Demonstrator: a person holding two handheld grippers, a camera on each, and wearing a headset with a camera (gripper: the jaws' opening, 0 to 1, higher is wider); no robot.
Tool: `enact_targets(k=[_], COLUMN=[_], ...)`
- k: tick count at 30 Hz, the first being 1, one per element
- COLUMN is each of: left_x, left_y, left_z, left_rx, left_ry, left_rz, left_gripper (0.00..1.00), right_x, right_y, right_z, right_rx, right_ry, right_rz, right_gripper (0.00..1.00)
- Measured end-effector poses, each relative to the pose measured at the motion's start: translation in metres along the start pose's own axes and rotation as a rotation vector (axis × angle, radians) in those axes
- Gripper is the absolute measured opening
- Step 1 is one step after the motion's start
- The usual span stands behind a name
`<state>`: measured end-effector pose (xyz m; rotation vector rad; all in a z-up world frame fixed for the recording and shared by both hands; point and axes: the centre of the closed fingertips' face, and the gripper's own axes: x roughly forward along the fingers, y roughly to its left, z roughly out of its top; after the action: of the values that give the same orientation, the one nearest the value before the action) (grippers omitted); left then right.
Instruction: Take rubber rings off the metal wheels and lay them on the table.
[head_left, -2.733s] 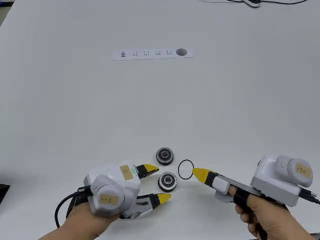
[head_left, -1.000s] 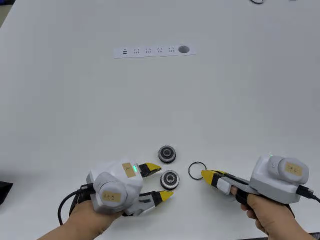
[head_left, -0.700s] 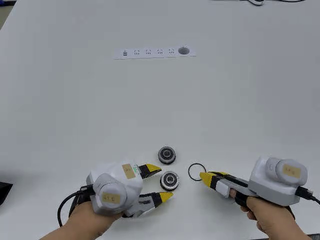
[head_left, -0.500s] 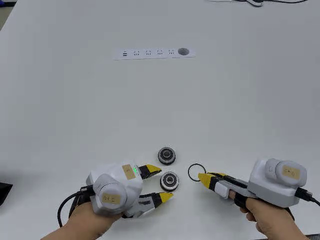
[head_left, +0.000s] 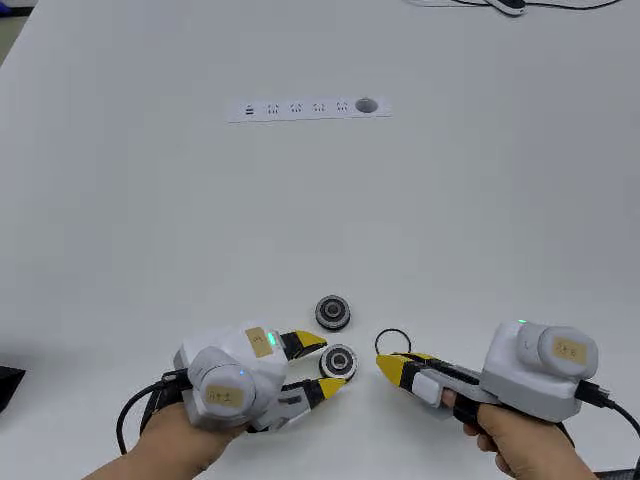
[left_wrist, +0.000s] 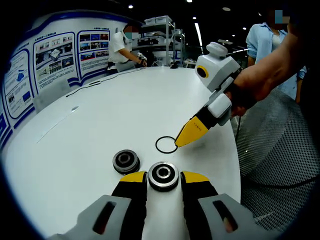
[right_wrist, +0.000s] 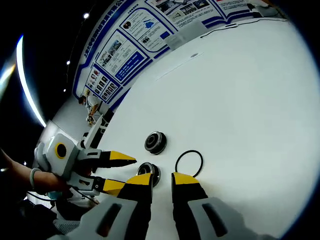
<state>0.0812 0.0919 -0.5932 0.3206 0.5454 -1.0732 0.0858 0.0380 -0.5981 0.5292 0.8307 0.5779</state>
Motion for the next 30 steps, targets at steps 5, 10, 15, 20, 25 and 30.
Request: enact_targets(k=[5, 10, 15, 20, 25, 30], left_x=[0.003, 0.007, 0.011, 0.014, 0.014, 0.013], left_y=[0.000, -0.001, -0.001, -0.002, -0.002, -0.002], left_z=[0.002, 0.003, 0.002, 0.000, -0.001, -0.001], left_rx=[0.006, 0.011, 0.017, 0.023, 0.028, 0.028], left_ry=[0.001, 0.003, 0.017, 0.033, 0.044, 0.048], left_rz=[-0.002, -0.007, -0.011, -0.016, -0.020, -0.021], left_gripper=[0.23, 0.21, 0.21, 0.20, 0.15, 0.14], right_x=[0.003, 0.004, 0.004, 0.005, 0.006, 0.009], right_y=[0.004, 0.007, 0.008, 0.008, 0.010, 0.012], right_z=[-0.004, -0.007, -0.008, -0.008, -0.009, -0.010], right_rx=[0.005, 0.006, 0.008, 0.010, 0.012, 0.022], right_ry=[0.007, 0.015, 0.017, 0.018, 0.021, 0.025], right_rz=[0.011, 0.018, 0.023, 0.025, 0.027, 0.038], right_gripper=[0.16, 0.16, 0.16, 0.16, 0.16, 0.16])
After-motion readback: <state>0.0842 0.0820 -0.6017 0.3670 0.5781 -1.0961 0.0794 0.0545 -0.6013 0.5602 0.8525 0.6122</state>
